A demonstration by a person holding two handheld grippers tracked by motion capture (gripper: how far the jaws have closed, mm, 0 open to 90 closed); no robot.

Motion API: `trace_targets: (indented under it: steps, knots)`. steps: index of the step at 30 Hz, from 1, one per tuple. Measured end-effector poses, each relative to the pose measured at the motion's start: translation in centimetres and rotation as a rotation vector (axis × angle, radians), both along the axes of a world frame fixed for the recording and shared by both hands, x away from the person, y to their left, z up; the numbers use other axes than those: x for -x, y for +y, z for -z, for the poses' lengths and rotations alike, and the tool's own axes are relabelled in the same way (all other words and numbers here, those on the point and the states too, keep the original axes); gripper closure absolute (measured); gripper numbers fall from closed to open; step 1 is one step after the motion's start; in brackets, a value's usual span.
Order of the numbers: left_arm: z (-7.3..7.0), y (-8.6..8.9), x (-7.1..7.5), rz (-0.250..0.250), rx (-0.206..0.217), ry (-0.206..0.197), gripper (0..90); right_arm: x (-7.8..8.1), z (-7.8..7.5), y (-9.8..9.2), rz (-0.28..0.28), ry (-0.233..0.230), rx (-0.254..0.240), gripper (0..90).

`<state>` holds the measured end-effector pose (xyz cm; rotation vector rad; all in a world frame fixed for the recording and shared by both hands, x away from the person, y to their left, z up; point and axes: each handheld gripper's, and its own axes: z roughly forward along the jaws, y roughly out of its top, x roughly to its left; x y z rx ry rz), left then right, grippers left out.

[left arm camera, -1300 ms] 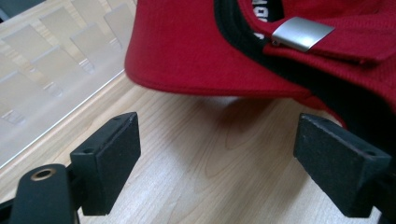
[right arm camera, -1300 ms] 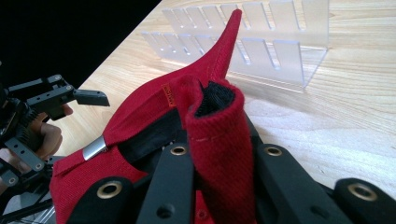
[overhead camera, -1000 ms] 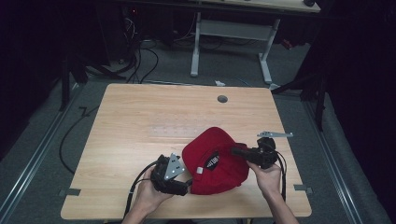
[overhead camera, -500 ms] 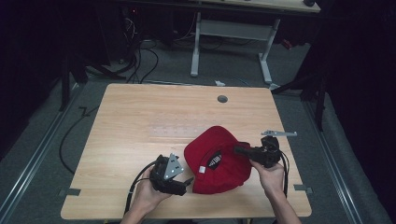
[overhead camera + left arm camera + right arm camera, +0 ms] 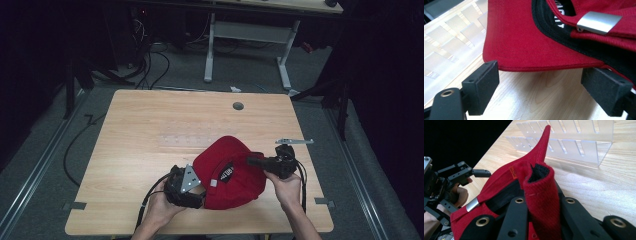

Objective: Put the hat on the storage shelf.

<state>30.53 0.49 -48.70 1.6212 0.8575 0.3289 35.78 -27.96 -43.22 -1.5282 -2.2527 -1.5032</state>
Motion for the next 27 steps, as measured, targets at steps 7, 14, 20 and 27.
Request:
trace_targets:
  steps: [7,14,20,27]
  knots:
    - [-0.1,0.1,-0.1,-0.016,-0.003,-0.018,17.6,0.0,0.1,0.4,-0.002,0.012,0.001,82.4]
    - [0.0,0.0,-0.2,-0.031,-0.017,-0.029,19.9,-0.1,0.0,0.7,-0.004,0.020,0.011,82.4]
    - [0.1,0.1,-0.6,-0.058,-0.023,-0.027,24.9,-0.2,0.0,0.9,-0.007,0.026,0.011,82.3]
    - [0.2,0.2,-0.7,-0.058,-0.019,-0.024,27.9,-0.1,0.0,1.1,-0.012,0.027,0.018,82.2]
